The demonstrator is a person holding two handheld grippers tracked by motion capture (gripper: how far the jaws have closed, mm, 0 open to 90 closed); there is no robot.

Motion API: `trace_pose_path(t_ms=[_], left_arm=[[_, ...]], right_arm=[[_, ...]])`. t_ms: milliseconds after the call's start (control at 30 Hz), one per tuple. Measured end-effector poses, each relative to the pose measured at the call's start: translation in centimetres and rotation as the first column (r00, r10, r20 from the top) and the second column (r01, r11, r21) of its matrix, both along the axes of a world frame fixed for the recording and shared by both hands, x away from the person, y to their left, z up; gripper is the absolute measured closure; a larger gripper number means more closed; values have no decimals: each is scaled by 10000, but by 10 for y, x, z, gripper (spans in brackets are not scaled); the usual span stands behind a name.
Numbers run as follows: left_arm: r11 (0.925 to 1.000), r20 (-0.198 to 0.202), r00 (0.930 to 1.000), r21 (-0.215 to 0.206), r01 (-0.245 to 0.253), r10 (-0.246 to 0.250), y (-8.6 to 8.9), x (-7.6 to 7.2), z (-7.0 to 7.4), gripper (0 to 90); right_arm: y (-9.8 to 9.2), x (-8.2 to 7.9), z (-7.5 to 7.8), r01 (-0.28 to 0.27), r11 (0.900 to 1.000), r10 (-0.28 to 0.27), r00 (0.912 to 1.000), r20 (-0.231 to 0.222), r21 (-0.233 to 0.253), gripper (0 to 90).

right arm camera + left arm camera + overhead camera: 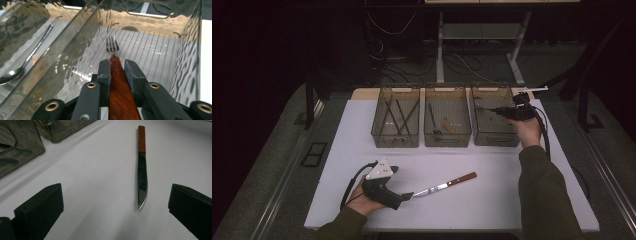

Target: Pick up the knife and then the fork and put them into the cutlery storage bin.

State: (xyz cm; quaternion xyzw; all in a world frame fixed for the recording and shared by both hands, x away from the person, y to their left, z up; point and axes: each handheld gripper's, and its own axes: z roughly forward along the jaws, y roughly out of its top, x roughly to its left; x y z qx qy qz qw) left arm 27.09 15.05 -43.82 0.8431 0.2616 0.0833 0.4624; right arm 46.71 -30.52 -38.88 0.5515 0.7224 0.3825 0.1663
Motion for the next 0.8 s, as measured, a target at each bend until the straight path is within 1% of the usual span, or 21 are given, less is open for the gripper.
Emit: trace_pose_path(t_ms=[67, 167, 200, 233, 267, 300, 333, 367, 433, 500, 533, 633, 700, 733, 767, 800], left_arm=[[10000, -20, 10000, -26, -15, 15, 0, 0, 0, 0], [10000, -15, 10000, 3, 20, -20, 0, 0, -1, 0], [10000, -13, 10000, 12, 33, -33, 0, 0, -1, 0], [10000, -15, 10000, 25, 34, -33, 0, 0, -1, 0], [10000, -17, 10000, 27, 35, -35, 0, 0, -1, 0], [10000, -12, 10000, 22, 35, -35, 0, 0, -1, 0], [10000, -8, 10000, 14, 37, -37, 0, 0, 0, 0], [10000, -7, 10000, -3, 31, -31, 0, 0, 0, 0], [10000, -11, 10000, -2, 28, -28, 0, 0, 0, 0], [10000, -9, 10000, 16, 61, -61, 0, 0, 0, 0], [10000, -6, 10000, 16, 62, -62, 0, 0, 0, 0], [10000, -11, 10000, 58, 58, -57, -1, 0, -1, 0], [10000, -1, 10000, 67, 46, -46, -1, 0, -1, 0], [10000, 6, 10000, 53, 31, -31, -1, -1, -1, 0], [9998, 26, 10000, 160, 91, -91, -1, 0, 0, 0], [9998, 22, 10000, 168, 71, -71, -1, 0, 0, 0]], right_arm=[[0, 1, -1, 10, 10000, -10, 10000, -62, 26, 756], [0, 1, -2, -38, 9999, 37, 9999, -118, -113, 755], [0, 1, -3, -41, 10000, 39, 9998, -174, -65, 754], [0, 2, -3, -47, 9998, 46, 9999, -112, -177, 753], [-1, 2, -4, -28, 9998, 24, 9999, -153, -212, 746], [-1, 2, -5, -115, 9997, 111, 9998, -167, -232, 689], [-1, 1, -4, -19, 9994, 14, 9999, -131, -358, 619], [-2, 0, -2, 51, 9985, -50, 10000, 17, -547, 570], [-5, -3, 1, -113, 9994, 116, 9999, 99, -313, 477], [-9, -8, 5, -205, 9994, 211, 9995, 223, -264, 434], [-11, -11, 6, -309, 9995, 311, 9993, 215, -119, 406], [-16, -22, 11, -762, 9971, 765, 9962, 421, -74, 361], [-19, -31, 13, -1060, 9940, 1044, 9929, 574, 265, 335], [-20, -35, 15, -1147, 9929, 1126, 9919, 593, 331, 326], [-20, -40, 16, -1266, 9916, 1245, 9897, 703, 267, 305], [-19, -45, 17, -1390, 9902, 1375, 9871, 825, 135, 283]])
